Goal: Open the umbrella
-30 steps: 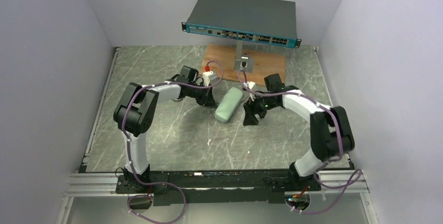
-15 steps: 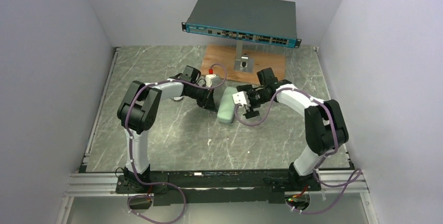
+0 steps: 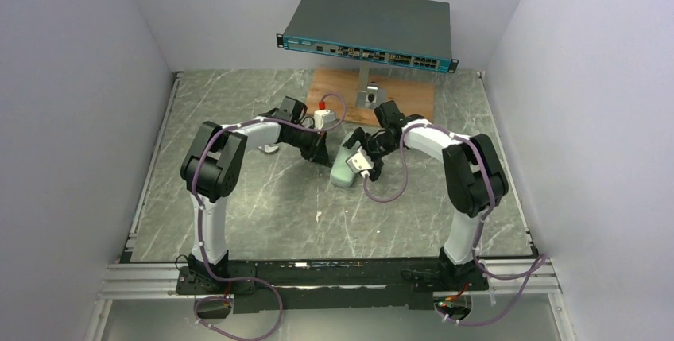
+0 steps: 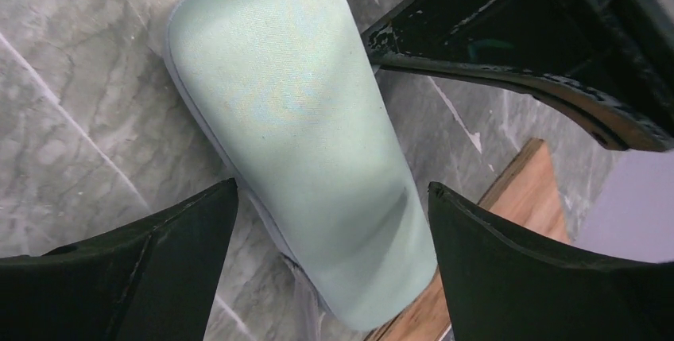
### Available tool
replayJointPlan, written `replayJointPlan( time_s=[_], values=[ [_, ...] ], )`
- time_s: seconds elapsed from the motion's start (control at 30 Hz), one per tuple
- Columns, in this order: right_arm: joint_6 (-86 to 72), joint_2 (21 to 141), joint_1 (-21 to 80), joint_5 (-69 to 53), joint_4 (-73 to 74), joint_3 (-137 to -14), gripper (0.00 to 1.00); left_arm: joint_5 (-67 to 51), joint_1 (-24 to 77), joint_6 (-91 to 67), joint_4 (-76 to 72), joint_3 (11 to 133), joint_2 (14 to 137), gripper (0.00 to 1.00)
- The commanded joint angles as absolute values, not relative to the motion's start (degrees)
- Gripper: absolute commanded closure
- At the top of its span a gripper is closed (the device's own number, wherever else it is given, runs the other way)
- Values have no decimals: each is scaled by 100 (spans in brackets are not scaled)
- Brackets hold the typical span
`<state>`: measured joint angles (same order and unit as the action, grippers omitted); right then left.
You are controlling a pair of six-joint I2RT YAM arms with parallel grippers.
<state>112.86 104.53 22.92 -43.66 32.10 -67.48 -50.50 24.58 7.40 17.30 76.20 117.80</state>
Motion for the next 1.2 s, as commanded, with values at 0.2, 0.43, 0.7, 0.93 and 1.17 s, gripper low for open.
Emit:
replayJointPlan(
  time_s=[0.2,0.43,0.7,0.93,1.17],
  values=[
    [11718,11039,2216,-4043,3767,-7208,53,-5155,2439,691,1134,6909,11058,100],
    [10784,10969,2163,-3893,3765,-7163,67,-5222,2373,573,731,5943,10458,100],
    [8289,10529,2483,-3245,3185,-6698,76,-5247,2349,-554,-279,5390,10310,100],
    [5026,10102,3231,-2288,2378,-6337,74,-5140,2047,-1589,-908,5629,10654,100],
    [4330,9810,3252,-3251,3512,-6618,25,-5107,1773,-976,-202,6098,10861,100]
  ],
)
